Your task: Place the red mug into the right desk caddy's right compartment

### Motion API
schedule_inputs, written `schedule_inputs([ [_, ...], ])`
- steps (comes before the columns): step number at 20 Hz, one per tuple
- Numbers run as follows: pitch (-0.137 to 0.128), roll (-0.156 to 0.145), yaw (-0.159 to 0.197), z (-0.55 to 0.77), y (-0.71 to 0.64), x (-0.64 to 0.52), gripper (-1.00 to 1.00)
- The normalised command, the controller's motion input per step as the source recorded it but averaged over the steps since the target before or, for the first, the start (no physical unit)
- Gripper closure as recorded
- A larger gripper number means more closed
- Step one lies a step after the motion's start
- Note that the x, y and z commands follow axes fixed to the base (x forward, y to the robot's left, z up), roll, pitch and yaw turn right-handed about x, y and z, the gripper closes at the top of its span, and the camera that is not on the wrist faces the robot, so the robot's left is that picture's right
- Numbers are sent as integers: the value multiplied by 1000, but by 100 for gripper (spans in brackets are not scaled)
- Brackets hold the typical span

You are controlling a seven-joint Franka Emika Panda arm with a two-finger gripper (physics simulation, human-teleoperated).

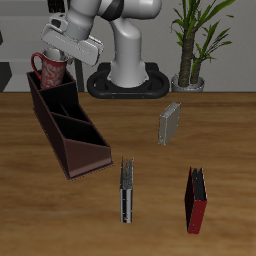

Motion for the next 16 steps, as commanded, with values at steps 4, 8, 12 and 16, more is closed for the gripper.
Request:
schedule_inputs([
  [4, 32, -7, -82, -208, -104, 68, 100],
  [8, 32, -18, -101, -262, -88, -36, 100],
  [12, 30, 4, -70, -246, 47, -26, 100],
  [16, 29, 45, -62, -220, 124, -56, 100],
])
